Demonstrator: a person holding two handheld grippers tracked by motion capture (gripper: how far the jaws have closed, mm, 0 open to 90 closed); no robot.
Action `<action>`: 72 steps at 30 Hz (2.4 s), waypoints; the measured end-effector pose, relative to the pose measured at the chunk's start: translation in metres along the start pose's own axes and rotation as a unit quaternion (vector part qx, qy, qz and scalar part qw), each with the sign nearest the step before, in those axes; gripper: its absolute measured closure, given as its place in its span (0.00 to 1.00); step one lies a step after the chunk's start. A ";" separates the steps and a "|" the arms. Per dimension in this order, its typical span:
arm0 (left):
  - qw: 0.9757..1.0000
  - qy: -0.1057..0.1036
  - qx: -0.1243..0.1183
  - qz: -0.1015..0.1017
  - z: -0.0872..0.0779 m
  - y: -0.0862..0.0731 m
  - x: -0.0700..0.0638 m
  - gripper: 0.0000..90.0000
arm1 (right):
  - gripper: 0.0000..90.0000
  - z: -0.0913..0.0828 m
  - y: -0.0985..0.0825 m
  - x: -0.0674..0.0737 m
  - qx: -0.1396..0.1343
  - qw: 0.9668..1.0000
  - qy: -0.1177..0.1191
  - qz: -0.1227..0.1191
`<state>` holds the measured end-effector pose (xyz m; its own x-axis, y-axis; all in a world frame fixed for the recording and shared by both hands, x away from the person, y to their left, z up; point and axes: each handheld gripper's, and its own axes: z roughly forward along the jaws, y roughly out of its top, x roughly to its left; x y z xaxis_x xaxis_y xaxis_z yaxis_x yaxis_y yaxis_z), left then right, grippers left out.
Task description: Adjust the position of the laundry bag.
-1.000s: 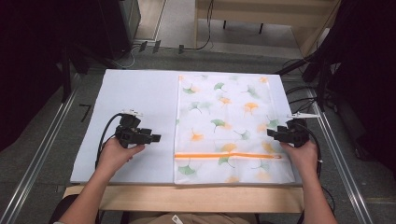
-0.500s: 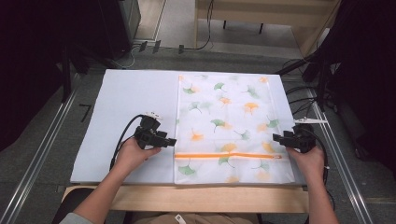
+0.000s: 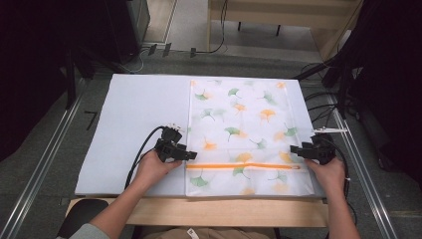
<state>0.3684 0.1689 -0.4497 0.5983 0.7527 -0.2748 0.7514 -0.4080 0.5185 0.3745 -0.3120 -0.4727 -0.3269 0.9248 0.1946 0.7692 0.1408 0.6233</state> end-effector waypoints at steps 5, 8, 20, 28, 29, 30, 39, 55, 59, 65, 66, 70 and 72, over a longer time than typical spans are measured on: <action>1.000 0.002 -0.011 -0.009 0.003 0.000 -0.003 0.50 | 0.49 0.003 0.001 0.005 0.002 1.000 -0.002 -0.014; 1.000 0.010 -0.012 -0.001 0.005 0.000 -0.008 0.53 | 0.53 0.004 0.002 0.008 0.003 1.000 0.002 -0.016; 1.000 -0.006 -0.019 0.011 0.011 -0.001 -0.003 0.96 | 0.99 0.006 0.004 0.019 0.009 0.998 -0.053 -0.029; 1.000 -0.022 -0.014 -0.001 0.007 0.003 0.002 1.00 | 1.00 0.004 0.007 0.020 0.017 0.999 -0.042 -0.024; 1.000 -0.021 -0.014 0.001 0.006 0.004 0.003 1.00 | 1.00 0.004 0.007 0.020 0.016 0.999 -0.040 -0.026; 1.000 -0.021 -0.014 0.001 0.006 0.004 0.003 1.00 | 1.00 0.004 0.007 0.020 0.016 0.999 -0.040 -0.026; 0.999 -0.022 -0.019 -0.014 -0.009 0.005 0.015 1.00 | 1.00 0.003 0.012 0.027 0.012 0.999 -0.018 -0.031; 0.999 0.010 -0.033 -0.040 -0.059 -0.010 0.050 1.00 | 1.00 0.021 0.035 0.069 0.021 0.996 0.048 -0.066; 0.997 0.018 -0.035 -0.059 -0.070 -0.018 0.062 1.00 | 1.00 0.028 0.042 0.085 0.027 0.994 0.060 -0.085; 0.996 0.050 -0.035 -0.068 -0.083 -0.028 0.075 1.00 | 1.00 0.036 0.050 0.105 0.029 0.991 0.085 -0.101; 0.996 0.054 -0.035 -0.069 -0.087 -0.029 0.077 1.00 | 1.00 0.037 0.050 0.107 0.028 0.990 0.090 -0.102; 0.994 0.054 -0.046 -0.083 -0.095 -0.035 0.083 1.00 | 1.00 0.041 0.054 0.117 0.033 0.989 0.096 -0.111; 0.994 0.052 -0.044 -0.090 -0.096 -0.037 0.088 1.00 | 1.00 0.042 0.055 0.120 0.034 0.988 0.099 -0.112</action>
<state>0.3662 0.2996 -0.4156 0.4219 0.8600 -0.2869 0.8131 -0.2190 0.5393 0.4010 -0.1784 -0.4471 -0.5892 0.7816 0.2049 0.6979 0.3644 0.6165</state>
